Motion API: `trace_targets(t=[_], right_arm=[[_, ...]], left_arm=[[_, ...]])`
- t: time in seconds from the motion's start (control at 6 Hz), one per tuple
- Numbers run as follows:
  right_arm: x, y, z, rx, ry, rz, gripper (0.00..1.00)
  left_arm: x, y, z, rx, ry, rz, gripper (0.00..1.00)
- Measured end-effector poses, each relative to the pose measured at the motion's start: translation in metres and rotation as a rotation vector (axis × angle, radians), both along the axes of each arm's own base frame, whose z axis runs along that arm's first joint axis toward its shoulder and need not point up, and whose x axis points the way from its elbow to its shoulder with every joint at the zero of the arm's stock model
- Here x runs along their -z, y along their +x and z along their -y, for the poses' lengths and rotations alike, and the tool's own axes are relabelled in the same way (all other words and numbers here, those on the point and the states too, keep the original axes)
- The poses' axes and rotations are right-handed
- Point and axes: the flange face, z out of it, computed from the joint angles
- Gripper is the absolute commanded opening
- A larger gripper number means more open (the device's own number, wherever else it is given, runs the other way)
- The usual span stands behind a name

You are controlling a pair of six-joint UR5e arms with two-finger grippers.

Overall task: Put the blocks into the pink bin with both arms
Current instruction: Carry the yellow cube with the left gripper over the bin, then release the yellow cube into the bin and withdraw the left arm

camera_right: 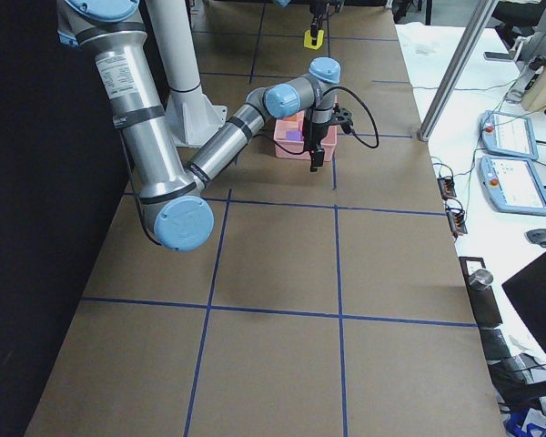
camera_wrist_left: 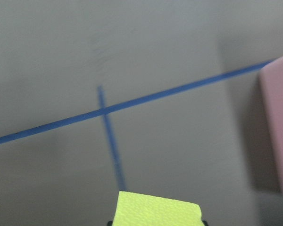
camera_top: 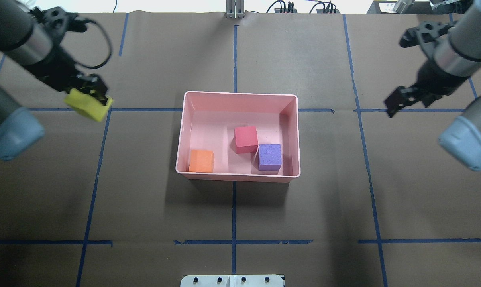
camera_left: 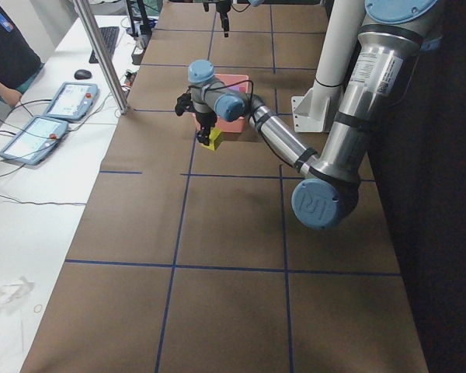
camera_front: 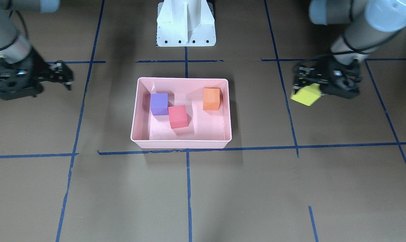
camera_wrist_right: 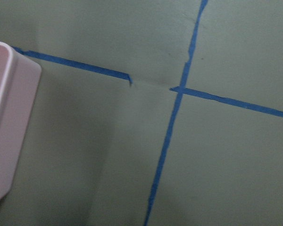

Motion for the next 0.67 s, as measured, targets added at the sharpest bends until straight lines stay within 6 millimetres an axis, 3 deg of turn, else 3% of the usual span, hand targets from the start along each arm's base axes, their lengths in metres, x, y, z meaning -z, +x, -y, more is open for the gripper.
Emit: trace_targets(t=[0.17,0.33,0.5,0.67], right_arm=[[-0.036,0.046,-0.010,0.048,0.029,-0.007,1.00],[-0.067,0.083,-0.022,0.079,0.043,-0.017,1.00],[-0.087,0.102,-0.031,0.098,0.044,-0.025,1.00],[-0.099,0.110,-0.039,0.110,0.038,-0.030,1.00]], left_arm=[[0.060,0.062,-0.009,0.062,-0.061,0.007,0.54],[0.111,0.132,-0.016,0.124,-0.113,0.025,0.78],[0.143,0.180,-0.022,0.161,-0.140,0.040,1.00],[0.155,0.200,-0.026,0.173,-0.148,0.046,1.00]])
